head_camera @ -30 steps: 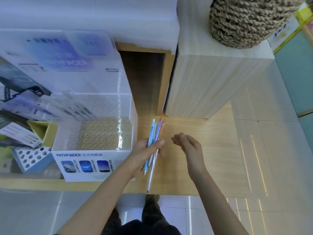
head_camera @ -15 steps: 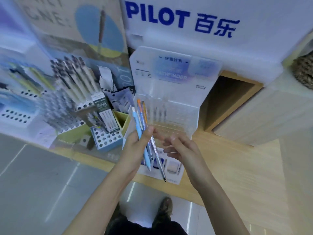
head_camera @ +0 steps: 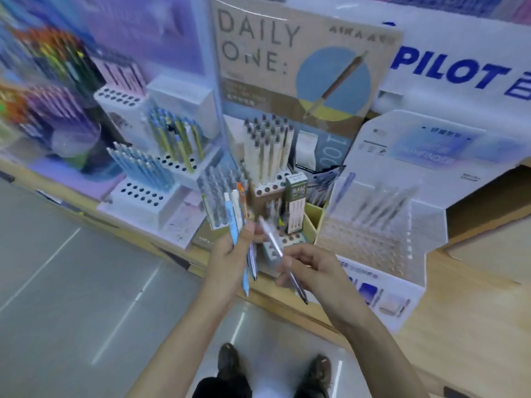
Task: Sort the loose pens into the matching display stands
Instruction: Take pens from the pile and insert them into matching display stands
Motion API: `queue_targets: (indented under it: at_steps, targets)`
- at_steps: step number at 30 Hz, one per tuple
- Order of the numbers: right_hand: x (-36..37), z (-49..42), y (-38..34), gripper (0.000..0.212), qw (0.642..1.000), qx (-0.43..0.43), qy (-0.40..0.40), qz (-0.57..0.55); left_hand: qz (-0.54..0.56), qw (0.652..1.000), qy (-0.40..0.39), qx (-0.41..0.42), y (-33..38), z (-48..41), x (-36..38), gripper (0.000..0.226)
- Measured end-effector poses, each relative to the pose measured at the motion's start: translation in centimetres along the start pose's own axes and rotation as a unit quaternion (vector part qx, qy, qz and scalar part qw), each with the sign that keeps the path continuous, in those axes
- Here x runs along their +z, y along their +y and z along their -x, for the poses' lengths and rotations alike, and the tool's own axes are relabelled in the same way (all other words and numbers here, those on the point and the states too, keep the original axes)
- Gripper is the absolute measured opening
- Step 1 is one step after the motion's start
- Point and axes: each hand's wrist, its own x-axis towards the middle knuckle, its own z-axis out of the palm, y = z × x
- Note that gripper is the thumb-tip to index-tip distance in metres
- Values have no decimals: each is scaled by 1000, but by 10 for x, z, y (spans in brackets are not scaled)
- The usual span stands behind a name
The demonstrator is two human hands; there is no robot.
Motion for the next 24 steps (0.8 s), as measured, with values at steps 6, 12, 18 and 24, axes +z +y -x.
queue_targets:
  at_steps: [6,12,18,24]
  targets:
    - [48,-15,7,19,998,-8,55,-17,35,999,-24,-12,-5,-14,-56,30]
    - [77,-25,5,14,991,-36,126,2,37,998,-51,-13,-6,-21,-86,24]
    - [76,-65,0,4,959,-122,219,132,19,998,-58,-19,-3,-37,-91,23]
    - [65,-97,-6,6,941,-126,278,147,14,998,-48,-26,-1,-53,-91,22]
